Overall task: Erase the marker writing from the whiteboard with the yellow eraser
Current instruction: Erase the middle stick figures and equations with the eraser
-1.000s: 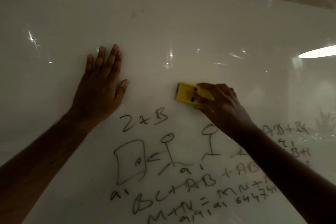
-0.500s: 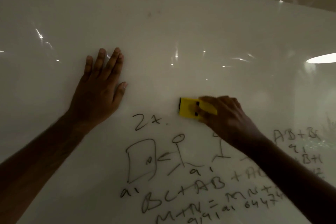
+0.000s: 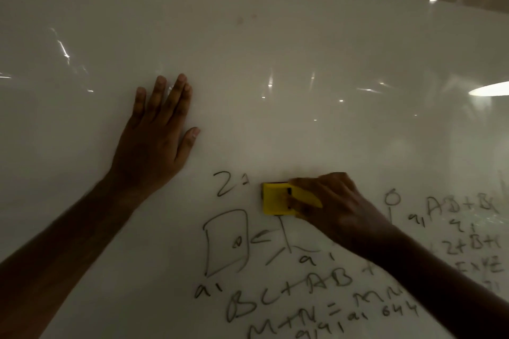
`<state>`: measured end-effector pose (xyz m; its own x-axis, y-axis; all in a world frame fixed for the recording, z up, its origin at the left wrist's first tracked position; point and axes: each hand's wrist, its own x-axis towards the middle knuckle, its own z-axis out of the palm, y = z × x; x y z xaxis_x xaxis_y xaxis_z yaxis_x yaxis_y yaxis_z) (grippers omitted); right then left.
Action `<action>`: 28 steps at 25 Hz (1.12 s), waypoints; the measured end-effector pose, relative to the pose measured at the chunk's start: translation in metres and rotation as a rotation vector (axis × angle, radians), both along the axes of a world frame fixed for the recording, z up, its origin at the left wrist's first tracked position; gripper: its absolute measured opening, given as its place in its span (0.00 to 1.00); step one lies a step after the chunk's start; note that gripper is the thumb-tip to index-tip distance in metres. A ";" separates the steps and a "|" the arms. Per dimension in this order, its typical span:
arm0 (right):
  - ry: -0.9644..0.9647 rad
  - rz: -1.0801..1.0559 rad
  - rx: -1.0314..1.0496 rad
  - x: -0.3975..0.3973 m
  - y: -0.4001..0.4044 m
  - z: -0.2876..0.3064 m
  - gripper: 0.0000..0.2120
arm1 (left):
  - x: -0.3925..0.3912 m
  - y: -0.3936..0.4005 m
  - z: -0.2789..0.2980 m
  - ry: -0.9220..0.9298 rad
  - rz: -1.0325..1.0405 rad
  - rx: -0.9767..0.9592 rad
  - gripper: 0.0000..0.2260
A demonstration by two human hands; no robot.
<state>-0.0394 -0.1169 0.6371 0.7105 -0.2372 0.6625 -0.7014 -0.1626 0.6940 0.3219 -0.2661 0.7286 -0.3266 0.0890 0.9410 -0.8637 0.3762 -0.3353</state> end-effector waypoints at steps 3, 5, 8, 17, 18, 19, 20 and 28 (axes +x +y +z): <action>-0.083 -0.015 -0.045 -0.016 0.009 0.027 0.21 | -0.001 0.000 -0.001 0.010 0.006 -0.007 0.32; -0.189 0.014 -0.108 0.000 0.002 0.053 0.18 | -0.001 0.000 0.000 0.006 0.016 -0.006 0.32; -0.280 0.056 -0.130 0.044 -0.017 0.064 0.17 | 0.000 0.000 0.000 0.009 0.021 -0.001 0.32; -0.149 0.051 -0.047 0.036 -0.012 0.002 0.17 | -0.003 -0.001 -0.004 0.040 -0.009 0.002 0.31; -0.203 0.057 -0.084 0.037 -0.013 0.014 0.16 | -0.003 0.000 -0.004 0.039 -0.011 -0.004 0.31; -0.250 0.066 -0.117 0.042 -0.015 0.027 0.16 | -0.003 0.000 -0.004 0.040 -0.011 -0.007 0.31; -0.285 0.078 -0.144 0.053 -0.019 0.039 0.16 | -0.003 0.000 -0.004 0.039 -0.012 -0.011 0.31; -0.094 0.092 -0.029 0.081 -0.034 -0.006 0.19 | 0.007 -0.002 -0.005 -0.009 -0.027 -0.033 0.30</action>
<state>0.0412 -0.1513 0.6311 0.6628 -0.1537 0.7329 -0.7466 -0.2106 0.6310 0.3285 -0.2682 0.7241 -0.3319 0.1292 0.9344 -0.8504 0.3877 -0.3556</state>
